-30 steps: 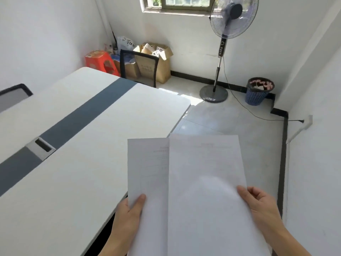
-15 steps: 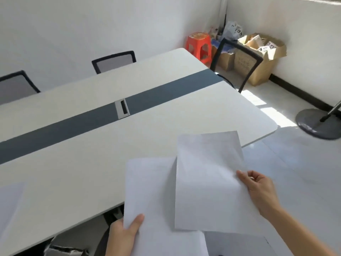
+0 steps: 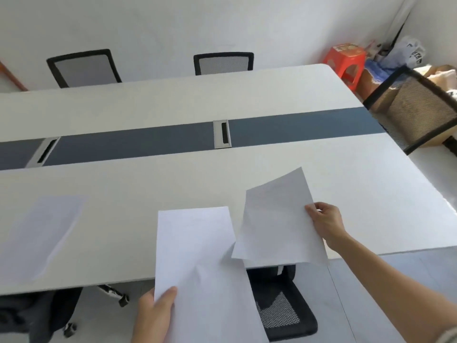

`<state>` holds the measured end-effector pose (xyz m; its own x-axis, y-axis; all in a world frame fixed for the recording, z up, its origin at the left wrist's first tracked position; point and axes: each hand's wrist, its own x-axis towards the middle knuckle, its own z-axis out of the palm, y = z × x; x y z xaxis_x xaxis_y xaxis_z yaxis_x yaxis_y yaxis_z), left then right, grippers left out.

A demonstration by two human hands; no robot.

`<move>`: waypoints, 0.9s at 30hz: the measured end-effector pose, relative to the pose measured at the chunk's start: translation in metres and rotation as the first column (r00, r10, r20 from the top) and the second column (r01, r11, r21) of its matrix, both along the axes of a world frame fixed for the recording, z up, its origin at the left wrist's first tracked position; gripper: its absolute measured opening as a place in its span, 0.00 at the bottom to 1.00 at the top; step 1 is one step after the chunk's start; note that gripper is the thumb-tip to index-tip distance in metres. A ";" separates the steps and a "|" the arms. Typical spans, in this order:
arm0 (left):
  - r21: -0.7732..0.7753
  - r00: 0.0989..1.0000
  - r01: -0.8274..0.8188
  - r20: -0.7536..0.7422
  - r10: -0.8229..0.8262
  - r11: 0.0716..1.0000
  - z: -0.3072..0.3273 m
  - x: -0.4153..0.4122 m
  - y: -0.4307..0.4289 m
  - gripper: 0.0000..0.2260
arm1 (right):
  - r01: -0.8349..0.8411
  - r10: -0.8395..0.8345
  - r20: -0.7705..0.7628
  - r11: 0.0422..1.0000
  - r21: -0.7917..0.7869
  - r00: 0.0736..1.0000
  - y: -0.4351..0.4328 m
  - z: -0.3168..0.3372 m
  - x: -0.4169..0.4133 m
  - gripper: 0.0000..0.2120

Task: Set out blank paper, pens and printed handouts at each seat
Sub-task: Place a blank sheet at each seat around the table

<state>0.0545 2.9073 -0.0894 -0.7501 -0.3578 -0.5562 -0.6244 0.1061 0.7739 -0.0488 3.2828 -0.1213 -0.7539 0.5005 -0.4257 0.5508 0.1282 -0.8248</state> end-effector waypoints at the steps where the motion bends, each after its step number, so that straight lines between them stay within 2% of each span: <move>1: -0.002 1.000 -0.014 0.002 0.014 1.000 -0.002 -0.002 -0.009 0.08 | -0.024 0.023 0.030 0.999 0.034 0.999 -0.006 -0.011 -0.013 0.11; 3: -0.011 0.998 -0.055 0.017 0.055 0.998 -0.005 -0.007 -0.025 0.11 | -0.068 0.058 0.096 0.992 0.103 0.994 -0.017 -0.033 -0.034 0.12; 5: -0.016 0.996 -0.079 0.044 0.080 0.997 -0.007 -0.010 -0.039 0.09 | -0.106 0.081 0.157 0.982 0.158 0.984 -0.026 -0.052 -0.049 0.11; 9: -0.033 0.993 -0.091 0.070 0.093 0.995 -0.016 -0.015 -0.060 0.14 | -0.190 0.118 0.283 0.951 0.244 0.952 -0.036 -0.074 -0.066 0.08; 14: -0.027 0.994 -0.077 0.069 0.079 0.997 -0.022 -0.027 -0.063 0.08 | -0.229 0.093 0.398 0.923 0.309 0.913 -0.029 -0.088 -0.073 0.10; 17: -0.039 0.997 -0.042 0.062 0.045 0.998 -0.024 -0.036 -0.057 0.04 | -0.221 0.077 0.424 0.928 0.301 0.903 -0.025 -0.085 -0.070 0.16; 19: -0.041 0.999 0.003 0.052 -0.001 0.999 -0.025 -0.045 -0.046 0.05 | -0.215 0.073 0.432 0.932 0.291 0.899 -0.021 -0.075 -0.062 0.22; 21: -0.021 0.999 0.048 0.025 -0.048 0.999 -0.023 -0.053 -0.031 0.04 | -0.187 0.064 0.404 0.943 0.274 0.912 -0.014 -0.063 -0.048 0.23; 24: -0.003 0.989 0.150 0.001 -0.150 0.989 -0.021 -0.064 0.000 0.07 | -0.130 0.063 0.314 0.972 0.196 0.947 -0.001 -0.042 -0.019 0.18; 27: 0.072 0.967 0.254 -0.034 -0.252 0.964 -0.015 -0.073 0.045 0.03 | -0.079 0.075 0.198 0.997 0.009 0.977 0.010 -0.015 0.024 0.12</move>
<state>-0.0188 2.9521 -0.1042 -0.8245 -0.1122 -0.5547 -0.5655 0.1994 0.8003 -0.0244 3.2927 -0.1367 -0.6926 0.4527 -0.5615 0.6901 0.1896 -0.6984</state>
